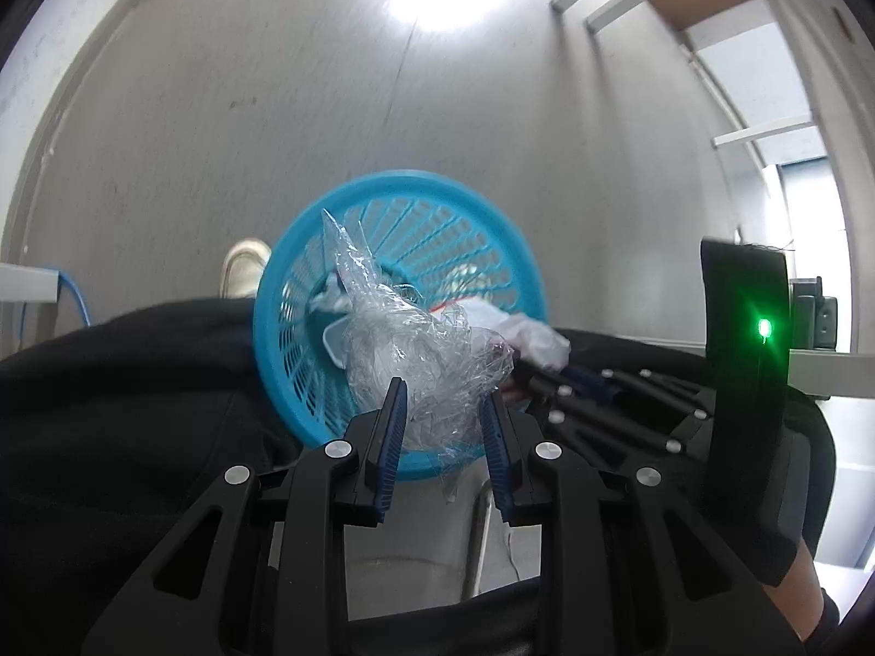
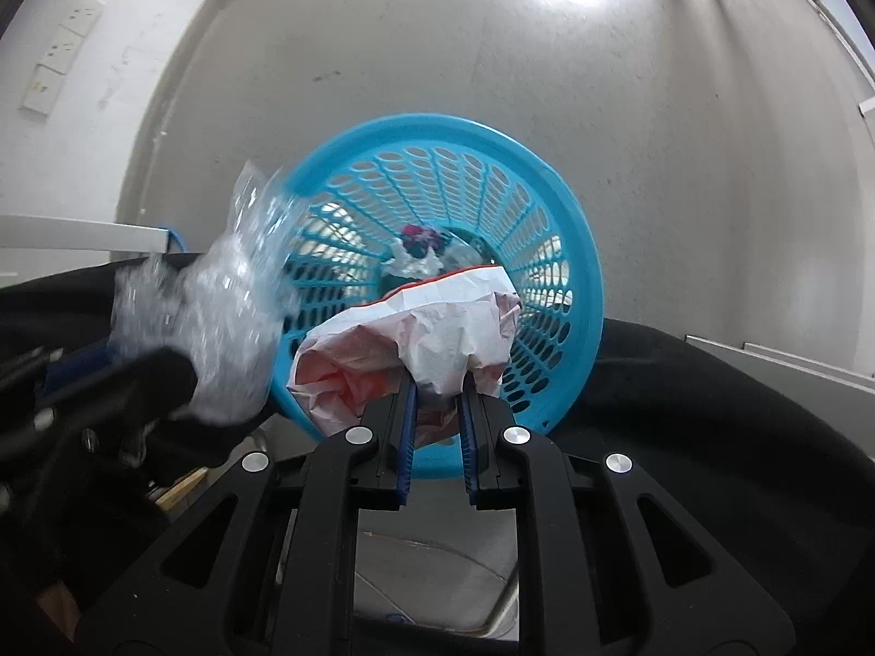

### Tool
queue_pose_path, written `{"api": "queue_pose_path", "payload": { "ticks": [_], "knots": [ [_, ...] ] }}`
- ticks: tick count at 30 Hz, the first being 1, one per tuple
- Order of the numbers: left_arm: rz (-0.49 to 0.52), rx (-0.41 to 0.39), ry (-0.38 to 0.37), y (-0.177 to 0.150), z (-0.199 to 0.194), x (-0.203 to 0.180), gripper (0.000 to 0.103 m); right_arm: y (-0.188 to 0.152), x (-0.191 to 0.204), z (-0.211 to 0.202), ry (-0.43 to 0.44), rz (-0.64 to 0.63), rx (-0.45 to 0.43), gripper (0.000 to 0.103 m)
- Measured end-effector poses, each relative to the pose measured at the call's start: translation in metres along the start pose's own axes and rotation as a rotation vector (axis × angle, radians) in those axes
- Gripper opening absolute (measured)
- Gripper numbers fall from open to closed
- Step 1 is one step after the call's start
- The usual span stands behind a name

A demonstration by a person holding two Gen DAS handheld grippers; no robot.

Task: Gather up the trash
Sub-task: 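Open the left gripper over the basket while the right gripper releases the white-pink bag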

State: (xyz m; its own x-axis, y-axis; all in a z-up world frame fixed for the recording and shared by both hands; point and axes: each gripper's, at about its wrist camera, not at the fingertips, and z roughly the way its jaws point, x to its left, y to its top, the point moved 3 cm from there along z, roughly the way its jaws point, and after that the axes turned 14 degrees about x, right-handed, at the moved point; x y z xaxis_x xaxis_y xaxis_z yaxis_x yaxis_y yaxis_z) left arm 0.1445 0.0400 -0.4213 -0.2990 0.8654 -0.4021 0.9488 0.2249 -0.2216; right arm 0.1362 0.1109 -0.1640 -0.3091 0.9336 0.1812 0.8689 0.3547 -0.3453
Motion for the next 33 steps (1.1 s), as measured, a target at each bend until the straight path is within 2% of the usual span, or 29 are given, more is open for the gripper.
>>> {"api": "queue_pose_path", "payload": {
  "ticks": [5,15,17,19,21,33],
  "knots": [
    [-0.011,0.035,-0.001,0.009,0.008,0.002,0.027,0.017,-0.008,0.024,-0.045,0.037,0.064,0.013],
    [0.015,0.078,0.010,0.013,0.017,-0.003,0.027,0.036,-0.018,0.050,0.008,0.107,0.114,0.017],
    [0.009,0.073,0.005,0.014,0.017,-0.004,0.031,0.037,-0.020,0.051,0.014,0.125,0.119,0.021],
    [-0.008,0.054,-0.007,0.016,0.014,-0.001,0.043,0.037,-0.025,0.051,0.037,0.146,0.121,0.033],
    [-0.023,0.039,-0.023,0.018,0.013,0.002,0.047,0.037,-0.028,0.050,0.053,0.169,0.118,0.037],
    [-0.046,-0.021,-0.001,0.017,0.004,0.005,0.048,0.023,-0.028,0.031,0.049,0.175,0.080,0.046]
  ]
}}
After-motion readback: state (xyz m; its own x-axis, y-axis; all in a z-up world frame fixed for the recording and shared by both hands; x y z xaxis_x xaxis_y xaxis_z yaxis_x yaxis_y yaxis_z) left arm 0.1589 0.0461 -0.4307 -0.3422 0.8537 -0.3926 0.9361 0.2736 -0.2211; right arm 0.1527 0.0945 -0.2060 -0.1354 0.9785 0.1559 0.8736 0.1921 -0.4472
